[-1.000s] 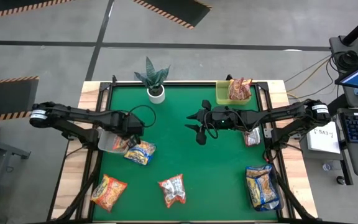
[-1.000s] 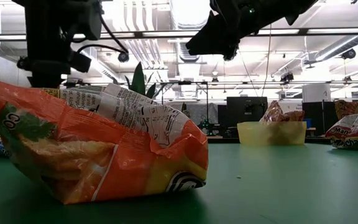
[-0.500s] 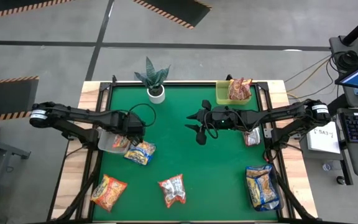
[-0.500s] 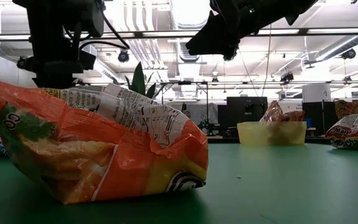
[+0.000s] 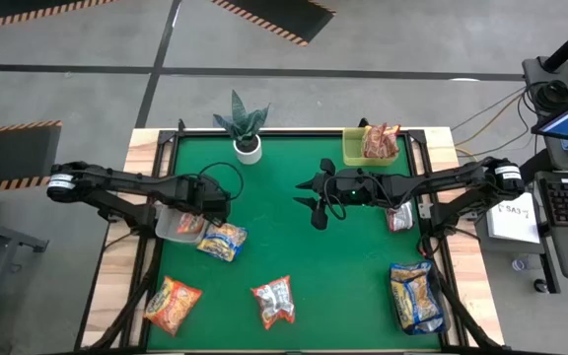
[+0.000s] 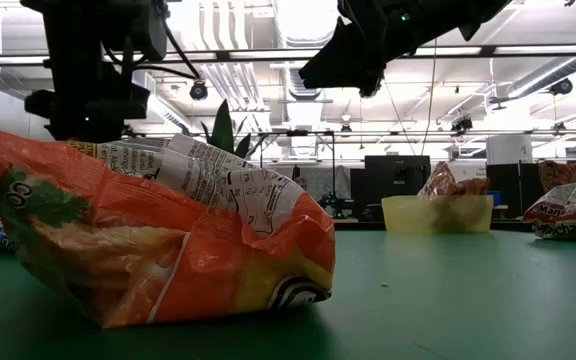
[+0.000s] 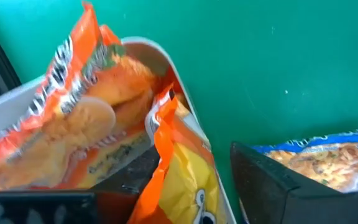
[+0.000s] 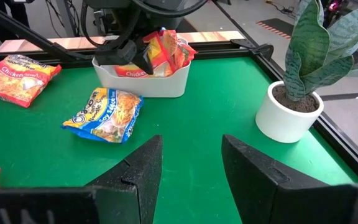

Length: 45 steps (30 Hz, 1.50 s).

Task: Sort Maruchan noodles
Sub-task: Put the orange noodle pack into the white bin

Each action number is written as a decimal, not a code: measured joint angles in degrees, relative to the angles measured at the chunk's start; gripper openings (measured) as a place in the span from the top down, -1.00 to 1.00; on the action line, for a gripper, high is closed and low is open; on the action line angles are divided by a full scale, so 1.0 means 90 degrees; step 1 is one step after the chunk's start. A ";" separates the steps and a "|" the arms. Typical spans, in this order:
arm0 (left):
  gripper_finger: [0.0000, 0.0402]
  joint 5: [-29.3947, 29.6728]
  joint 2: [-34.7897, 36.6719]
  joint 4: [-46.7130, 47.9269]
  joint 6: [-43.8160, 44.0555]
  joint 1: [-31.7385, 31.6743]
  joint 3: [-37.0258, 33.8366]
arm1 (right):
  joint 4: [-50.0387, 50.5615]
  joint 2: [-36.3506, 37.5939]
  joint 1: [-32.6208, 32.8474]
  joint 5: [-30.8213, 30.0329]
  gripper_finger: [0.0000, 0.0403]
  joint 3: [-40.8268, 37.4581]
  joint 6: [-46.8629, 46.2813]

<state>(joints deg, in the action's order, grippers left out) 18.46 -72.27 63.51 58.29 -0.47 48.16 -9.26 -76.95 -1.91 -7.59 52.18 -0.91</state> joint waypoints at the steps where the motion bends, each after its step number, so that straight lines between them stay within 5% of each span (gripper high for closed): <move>1: 0.26 -0.0057 0.0000 0.0015 0.0067 0.0001 0.0000 | 0.0000 0.0000 0.0000 0.0002 0.23 0.0000 0.0000; 10: 0.61 0.0223 -0.0020 0.0119 0.0158 0.0001 -0.0033 | 0.0002 0.0000 0.0000 0.0000 0.23 0.0000 0.0002; 17: 0.66 0.0241 -0.0409 -0.0356 0.0157 0.0001 -0.0305 | 0.0002 0.0000 0.0000 0.0000 0.23 -0.0002 0.0005; 35: 0.15 0.0222 -0.0729 -0.0403 -0.0180 0.0001 0.0066 | 0.0061 0.0000 0.0000 0.0001 0.23 -0.0002 0.0005; 45: 0.00 -0.0311 -0.0652 0.1890 -0.0200 0.0359 0.0945 | 0.0144 0.0000 0.0000 0.0000 0.23 -0.0002 0.0005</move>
<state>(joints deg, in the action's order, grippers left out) 15.66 -78.14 80.52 56.49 2.76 56.66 -7.96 -76.95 -1.91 -7.60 52.16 -0.86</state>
